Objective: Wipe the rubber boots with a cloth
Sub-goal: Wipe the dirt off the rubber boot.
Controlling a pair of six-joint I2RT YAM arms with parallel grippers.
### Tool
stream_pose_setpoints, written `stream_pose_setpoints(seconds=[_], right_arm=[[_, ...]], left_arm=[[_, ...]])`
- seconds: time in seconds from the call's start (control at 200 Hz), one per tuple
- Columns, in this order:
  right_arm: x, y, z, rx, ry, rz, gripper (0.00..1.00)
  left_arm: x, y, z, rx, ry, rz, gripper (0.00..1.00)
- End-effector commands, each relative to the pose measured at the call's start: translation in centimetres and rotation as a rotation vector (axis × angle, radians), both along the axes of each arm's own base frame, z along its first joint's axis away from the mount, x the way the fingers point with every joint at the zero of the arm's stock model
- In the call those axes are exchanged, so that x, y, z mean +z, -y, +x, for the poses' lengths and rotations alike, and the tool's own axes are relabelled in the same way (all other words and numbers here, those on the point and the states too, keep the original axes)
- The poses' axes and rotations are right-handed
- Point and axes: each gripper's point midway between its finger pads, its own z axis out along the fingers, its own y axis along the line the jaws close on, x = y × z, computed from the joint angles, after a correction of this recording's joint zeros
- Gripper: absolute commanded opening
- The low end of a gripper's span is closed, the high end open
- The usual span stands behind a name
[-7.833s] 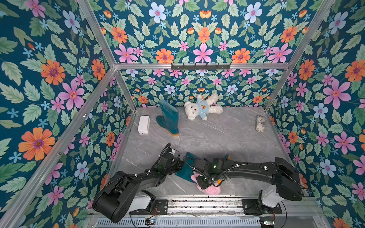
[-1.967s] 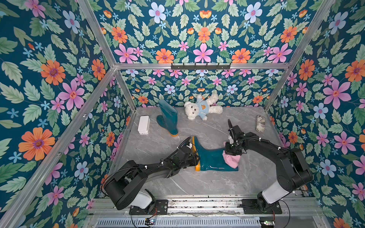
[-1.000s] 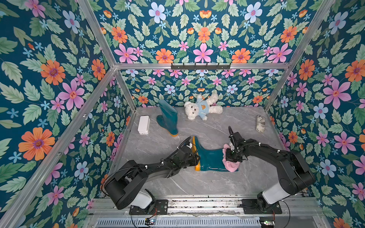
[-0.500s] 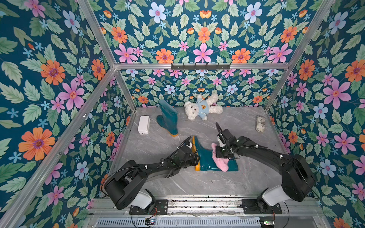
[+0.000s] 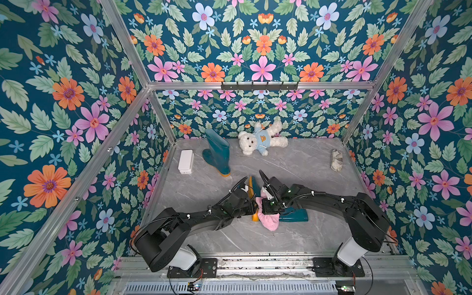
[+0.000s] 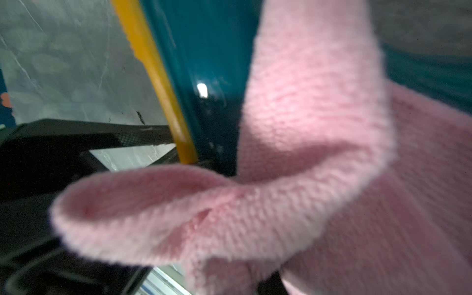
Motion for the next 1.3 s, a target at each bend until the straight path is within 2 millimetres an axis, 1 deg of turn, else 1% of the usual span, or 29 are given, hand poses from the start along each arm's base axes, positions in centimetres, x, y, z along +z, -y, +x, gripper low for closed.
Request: stream_pose_setpoints(seconds=[0.0, 0.1, 0.15, 0.205, 0.27, 0.325, 0.385, 0.455, 0.535, 0.595, 0.66, 0.72, 0.775, 0.81, 0.83, 0.86, 0.92, 1.03, 1.045, 1.2, 1.3], right_arm=[[-2.5, 7.6, -0.9, -0.141, -0.086, -0.176, 0.0], [-3.0, 12.0, -0.3, -0.295, -0.122, -0.12, 0.0], [-3.2, 14.5, -0.1, -0.372, -0.136, -0.114, 0.0], [-3.2, 16.7, 0.0, -0.443, -0.141, -0.107, 0.0], [-2.7, 18.2, 0.3, -0.482, -0.119, -0.107, 0.0], [-1.9, 18.2, 0.8, -0.471, -0.089, -0.104, 0.0], [-0.9, 16.9, 1.4, -0.447, -0.07, -0.069, 0.0], [0.6, 14.2, 2.1, -0.377, -0.014, -0.073, 0.0], [2.1, 9.9, 2.3, -0.281, 0.026, -0.05, 0.0], [2.8, 6.2, 1.9, -0.2, 0.04, -0.025, 0.0], [3.2, 2.4, 1.0, -0.109, 0.046, -0.015, 0.0], [3.1, -0.4, -0.1, -0.035, 0.041, -0.018, 0.0], [2.6, -2.2, -1.1, 0.018, 0.028, -0.021, 0.0], [2.3, -2.9, -1.8, 0.039, 0.018, -0.021, 0.0], [0.9, -3.1, -2.2, 0.049, -0.008, -0.047, 0.0], [0.1, -3.0, -2.7, 0.057, -0.024, -0.065, 0.0], [-1.4, -2.1, -3.4, 0.044, -0.052, -0.1, 0.0], [-3.2, 1.3, -3.9, -0.022, -0.073, -0.154, 0.0], [-2.4, 1.7, -3.7, -0.036, -0.059, -0.135, 0.0], [-2.4, 7.6, -3.9, -0.157, -0.059, -0.169, 0.0], [-2.2, 12.1, -4.0, -0.257, -0.062, -0.196, 0.0]], left_arm=[[-4.4, -4.3, -1.9, 0.053, -0.109, 0.22, 0.37], [-4.3, -4.2, -1.8, 0.053, -0.106, 0.216, 0.37], [-4.3, -4.2, -1.8, 0.054, -0.107, 0.216, 0.37], [-4.4, -4.2, -1.8, 0.052, -0.108, 0.214, 0.37], [-4.4, -4.1, -1.8, 0.051, -0.11, 0.215, 0.37], [-4.4, -4.0, -1.8, 0.047, -0.109, 0.217, 0.37], [-4.4, -4.0, -1.7, 0.046, -0.11, 0.218, 0.37], [-4.4, -3.9, -1.7, 0.046, -0.11, 0.218, 0.37], [-4.4, -4.0, -1.7, 0.049, -0.112, 0.219, 0.37], [-4.4, -4.1, -1.7, 0.051, -0.112, 0.221, 0.37], [-4.4, -4.1, -1.7, 0.054, -0.111, 0.222, 0.37], [-4.2, -4.2, -1.7, 0.056, -0.108, 0.222, 0.37], [-4.2, -4.2, -1.7, 0.056, -0.108, 0.223, 0.37], [-4.2, -4.2, -1.7, 0.055, -0.108, 0.223, 0.37], [-4.3, -4.2, -1.7, 0.054, -0.107, 0.224, 0.37], [-4.3, -4.2, -1.7, 0.054, -0.108, 0.225, 0.37], [-4.2, -4.2, -1.7, 0.054, -0.108, 0.223, 0.37], [-4.3, -4.2, -1.7, 0.053, -0.108, 0.222, 0.37], [-4.3, -4.2, -1.7, 0.053, -0.108, 0.222, 0.37], [-4.4, -4.0, -1.8, 0.046, -0.11, 0.22, 0.37], [-4.5, -4.0, -1.7, 0.045, -0.11, 0.219, 0.37]])
